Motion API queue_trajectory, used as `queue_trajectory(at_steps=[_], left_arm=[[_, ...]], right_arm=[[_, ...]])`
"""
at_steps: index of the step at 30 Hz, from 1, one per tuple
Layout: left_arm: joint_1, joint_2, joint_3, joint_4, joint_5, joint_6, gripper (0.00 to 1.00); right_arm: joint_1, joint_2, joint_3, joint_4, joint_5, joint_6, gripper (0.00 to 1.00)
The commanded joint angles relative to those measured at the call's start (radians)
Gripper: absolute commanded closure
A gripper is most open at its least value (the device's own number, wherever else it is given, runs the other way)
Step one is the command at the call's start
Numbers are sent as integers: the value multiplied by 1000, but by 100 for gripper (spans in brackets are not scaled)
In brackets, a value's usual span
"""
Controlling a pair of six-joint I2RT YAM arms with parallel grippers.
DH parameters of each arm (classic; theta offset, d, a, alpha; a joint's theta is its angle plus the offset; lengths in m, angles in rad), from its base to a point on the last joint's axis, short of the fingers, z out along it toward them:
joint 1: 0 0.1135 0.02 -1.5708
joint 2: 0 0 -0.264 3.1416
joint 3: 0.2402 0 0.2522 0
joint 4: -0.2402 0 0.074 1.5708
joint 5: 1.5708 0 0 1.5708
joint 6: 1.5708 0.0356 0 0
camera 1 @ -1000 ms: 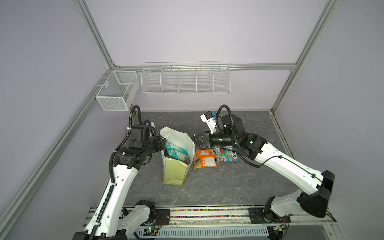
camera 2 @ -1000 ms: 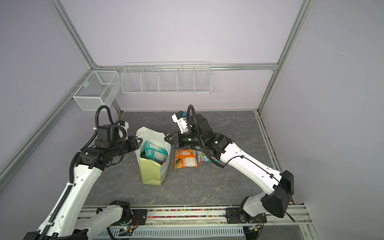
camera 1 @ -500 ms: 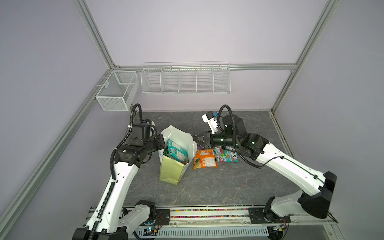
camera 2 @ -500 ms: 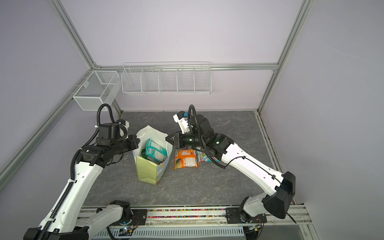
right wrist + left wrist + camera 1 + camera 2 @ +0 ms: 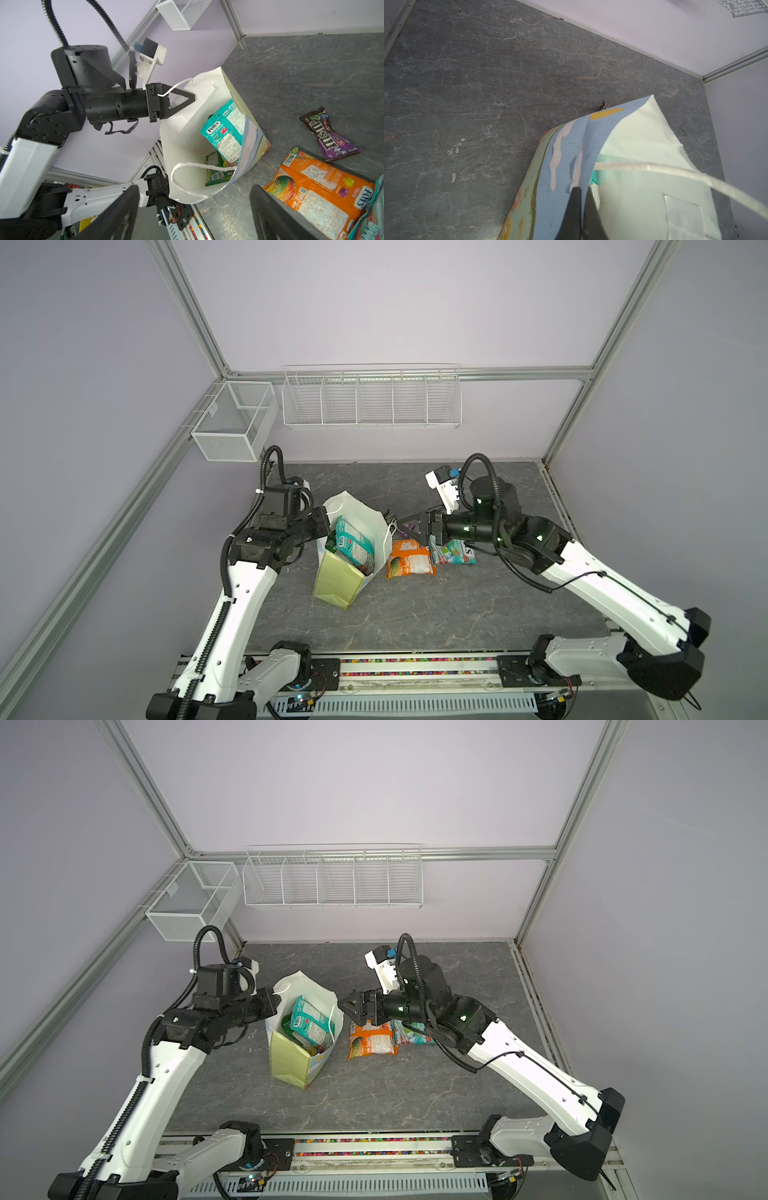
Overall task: Place the snacks into the paper bag
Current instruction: Shake the paper bag at the middle-left of the table.
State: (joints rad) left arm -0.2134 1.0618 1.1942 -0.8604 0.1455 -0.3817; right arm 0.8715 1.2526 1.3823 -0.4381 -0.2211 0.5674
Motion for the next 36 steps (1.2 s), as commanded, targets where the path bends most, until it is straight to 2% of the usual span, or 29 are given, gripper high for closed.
queue_trajectory(at_steps=[1, 9, 17, 22, 29, 33, 36], left_arm=[[9, -33, -8, 50, 35, -14, 100], [24, -61, -45, 81, 99, -45, 100], [29, -98, -69, 87, 118, -63, 100], [37, -118, -94, 89, 119, -65, 100], [42, -142, -127, 96, 131, -72, 100], [45, -153, -138, 99, 138, -76, 100], [45, -165, -147, 102, 140, -80, 100]], right_arm=[[-12, -55, -26, -79, 76, -32, 10], [-114, -168, -113, -131, 116, -32, 9], [-254, -219, -223, -194, 148, -28, 7], [-365, -222, -327, -171, 61, -8, 8], [-482, -194, -438, -143, 3, -19, 8], [-573, -162, -497, -74, -118, -19, 10], [-615, -136, -540, -51, -150, -31, 10]])
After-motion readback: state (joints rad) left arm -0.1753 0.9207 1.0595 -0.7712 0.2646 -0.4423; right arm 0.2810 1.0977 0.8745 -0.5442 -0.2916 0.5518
